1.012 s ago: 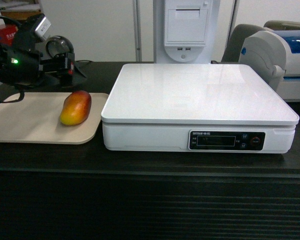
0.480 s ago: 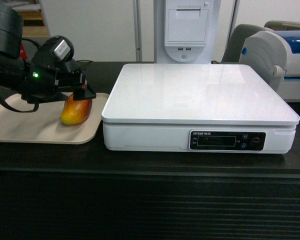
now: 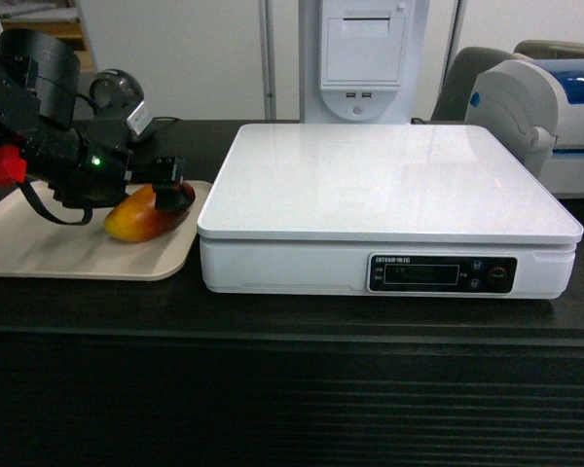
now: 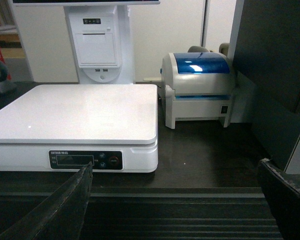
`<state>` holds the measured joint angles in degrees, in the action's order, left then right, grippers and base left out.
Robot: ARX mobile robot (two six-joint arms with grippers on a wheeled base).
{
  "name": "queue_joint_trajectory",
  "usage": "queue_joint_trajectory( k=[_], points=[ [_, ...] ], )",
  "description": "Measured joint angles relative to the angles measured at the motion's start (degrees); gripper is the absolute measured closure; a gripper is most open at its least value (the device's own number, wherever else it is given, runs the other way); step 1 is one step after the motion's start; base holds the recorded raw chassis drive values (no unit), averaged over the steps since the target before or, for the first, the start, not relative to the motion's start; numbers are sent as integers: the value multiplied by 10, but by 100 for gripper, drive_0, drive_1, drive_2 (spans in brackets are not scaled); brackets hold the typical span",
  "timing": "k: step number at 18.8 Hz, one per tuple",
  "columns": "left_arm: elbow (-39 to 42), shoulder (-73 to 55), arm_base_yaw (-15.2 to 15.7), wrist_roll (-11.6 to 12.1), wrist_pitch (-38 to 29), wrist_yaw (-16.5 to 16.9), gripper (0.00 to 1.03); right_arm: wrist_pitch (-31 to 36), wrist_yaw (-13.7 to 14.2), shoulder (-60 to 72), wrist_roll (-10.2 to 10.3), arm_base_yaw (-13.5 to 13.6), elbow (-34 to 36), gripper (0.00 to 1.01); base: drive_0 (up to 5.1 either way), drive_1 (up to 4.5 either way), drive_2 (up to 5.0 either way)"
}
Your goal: Place dark red mango on scale at checkout
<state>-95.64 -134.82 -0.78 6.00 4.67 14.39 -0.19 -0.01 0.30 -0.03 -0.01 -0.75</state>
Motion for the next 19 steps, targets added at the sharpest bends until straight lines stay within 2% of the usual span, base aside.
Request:
queue_joint_trajectory(
  k=[3,4,5,7,8,11,14,17,19],
  points=[
    [-14,-14,0,39,9,-9,5,0,0,0,0,0,0,3,0,0,0],
    [-14,-17,0,66,14,-23,5,0,0,0,0,0,0,3,0,0,0],
    [-13,-17,0,78,13,-26,12,0,0,0,0,0,0,3,0,0,0],
    [-10,-17,1,100,12,-27,33,0,0,0,0,0,0,3,0,0,0],
    [-7,-15,1,108,9,-29,37,0,0,0,0,0,0,3,0,0,0],
    [31,12,5,108,-9,-28,40,0,0,0,0,0,0,3,0,0,0],
    [117,95,15,105,-51,-19,40,0,0,0,0,0,0,3,0,0,0],
    [177,206,21,85,-73,-12,40,0,0,0,0,0,0,3,0,0,0],
    [186,259,10,61,-71,3,40,0,0,0,0,0,0,3,0,0,0]
  ],
)
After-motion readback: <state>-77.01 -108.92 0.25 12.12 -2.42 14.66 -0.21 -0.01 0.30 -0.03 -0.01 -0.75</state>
